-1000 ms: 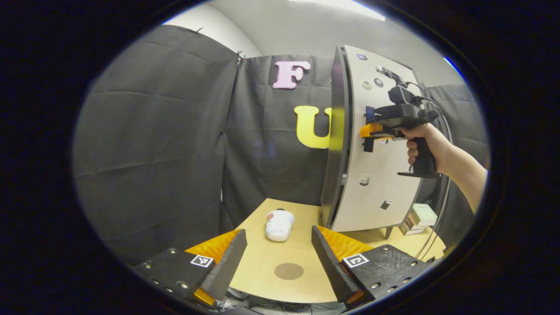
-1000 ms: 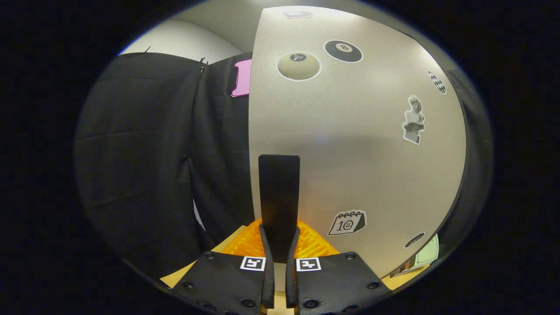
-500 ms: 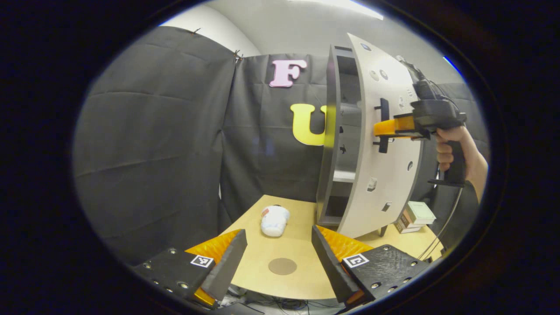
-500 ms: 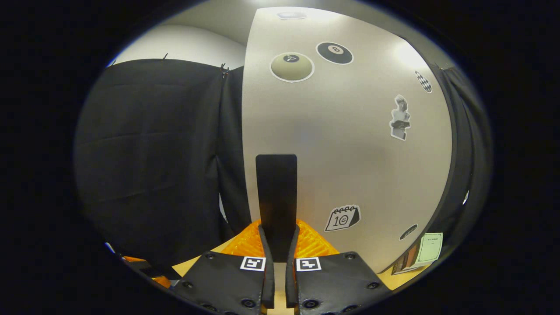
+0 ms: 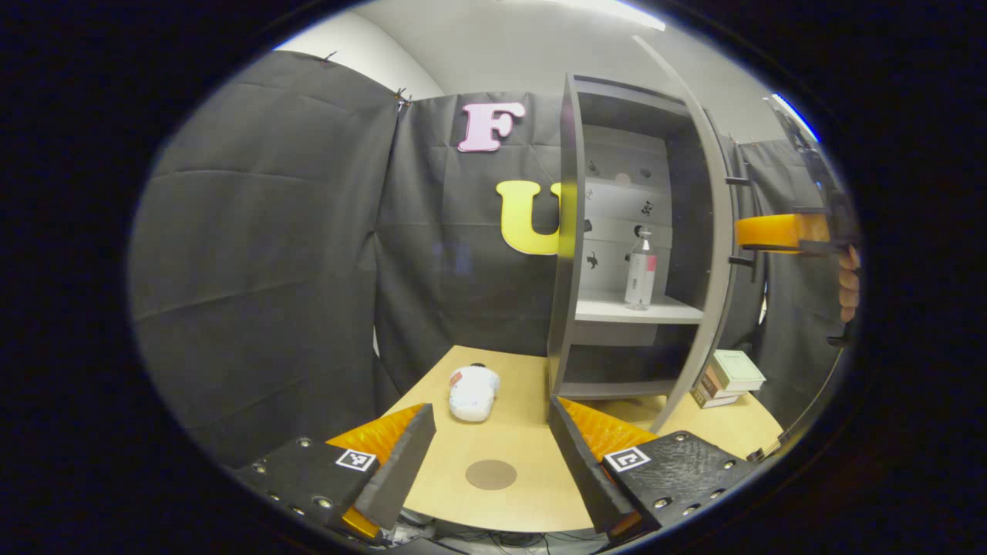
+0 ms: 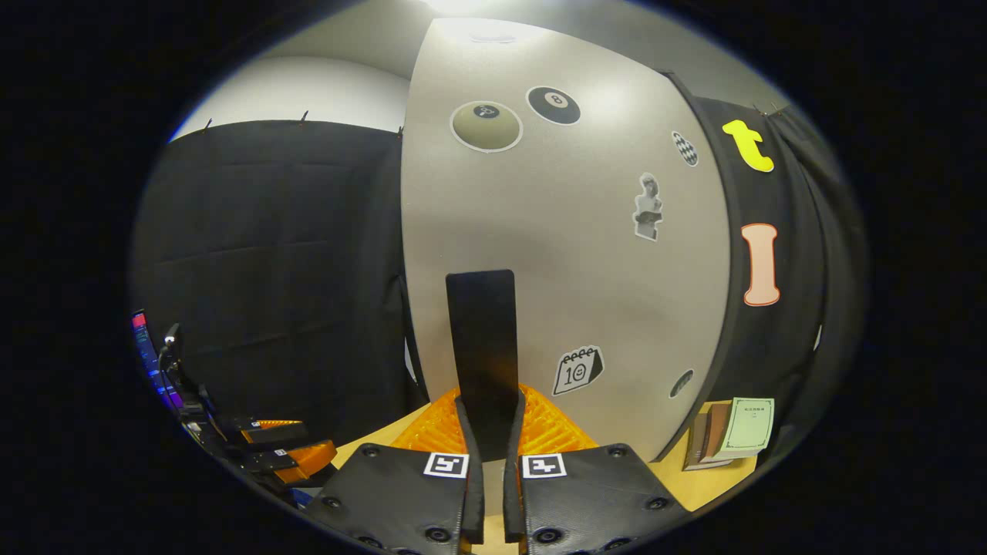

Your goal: Open the cabinet door with the right hand, grasp the bottle in the cabinet with the left hand and place it on the coaster, then close the cabinet door with the right hand.

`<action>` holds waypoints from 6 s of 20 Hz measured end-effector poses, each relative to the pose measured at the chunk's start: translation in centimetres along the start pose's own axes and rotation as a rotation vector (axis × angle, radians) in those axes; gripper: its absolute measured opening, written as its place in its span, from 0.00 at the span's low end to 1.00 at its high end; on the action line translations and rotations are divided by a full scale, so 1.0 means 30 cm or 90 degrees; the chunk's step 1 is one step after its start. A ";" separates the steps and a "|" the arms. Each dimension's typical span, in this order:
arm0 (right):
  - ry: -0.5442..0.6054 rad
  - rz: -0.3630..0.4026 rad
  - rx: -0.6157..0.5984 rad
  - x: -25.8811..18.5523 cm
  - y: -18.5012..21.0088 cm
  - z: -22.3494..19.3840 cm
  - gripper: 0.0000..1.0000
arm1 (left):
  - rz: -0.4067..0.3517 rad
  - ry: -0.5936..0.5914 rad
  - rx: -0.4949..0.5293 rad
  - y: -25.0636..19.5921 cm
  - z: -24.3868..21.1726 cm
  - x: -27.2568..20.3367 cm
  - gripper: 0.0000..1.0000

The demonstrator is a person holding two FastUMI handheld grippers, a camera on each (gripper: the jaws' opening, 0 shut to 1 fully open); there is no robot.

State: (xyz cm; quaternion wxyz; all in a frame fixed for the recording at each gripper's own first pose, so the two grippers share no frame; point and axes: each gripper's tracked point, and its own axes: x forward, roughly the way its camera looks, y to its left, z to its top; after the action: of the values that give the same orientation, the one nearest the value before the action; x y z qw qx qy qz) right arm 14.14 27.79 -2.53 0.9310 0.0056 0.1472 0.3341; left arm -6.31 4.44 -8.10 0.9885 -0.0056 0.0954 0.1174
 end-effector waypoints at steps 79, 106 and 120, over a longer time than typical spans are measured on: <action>-0.050 -0.538 0.159 -0.110 -1.109 -0.057 0.95 | -0.316 -0.053 0.040 -1.132 0.550 1.170 0.89; -0.031 -0.449 0.152 0.050 -1.171 -0.085 0.95 | -0.291 -0.103 0.087 -1.023 0.614 1.024 0.69; -0.100 -0.450 0.193 -0.032 -1.029 0.004 0.95 | -0.216 -0.173 0.090 -0.506 0.589 0.544 0.67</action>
State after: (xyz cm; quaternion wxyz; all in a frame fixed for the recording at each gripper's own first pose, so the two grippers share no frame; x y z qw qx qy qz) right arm 32.61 3.22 -5.51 0.9856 0.1176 0.1163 -0.0345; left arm 16.11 -5.96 6.00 0.9958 0.0635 -0.0328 -0.0578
